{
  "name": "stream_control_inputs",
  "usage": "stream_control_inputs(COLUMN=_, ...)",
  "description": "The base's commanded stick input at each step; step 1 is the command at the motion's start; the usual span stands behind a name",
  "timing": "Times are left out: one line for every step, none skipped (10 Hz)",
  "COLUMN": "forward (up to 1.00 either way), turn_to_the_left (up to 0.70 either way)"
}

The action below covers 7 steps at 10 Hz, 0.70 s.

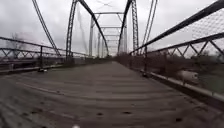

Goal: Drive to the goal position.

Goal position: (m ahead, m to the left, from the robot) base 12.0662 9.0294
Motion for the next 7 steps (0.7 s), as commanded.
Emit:
stream_control_inputs(forward=0.7, turn_to_the_left=0.0)
stream_control_inputs(forward=0.7, turn_to_the_left=0.0)
stream_control_inputs(forward=0.7, turn_to_the_left=0.0)
stream_control_inputs(forward=0.7, turn_to_the_left=0.0)
stream_control_inputs(forward=0.7, turn_to_the_left=0.0)
stream_control_inputs(forward=0.7, turn_to_the_left=0.0)
stream_control_inputs(forward=0.7, turn_to_the_left=0.0)
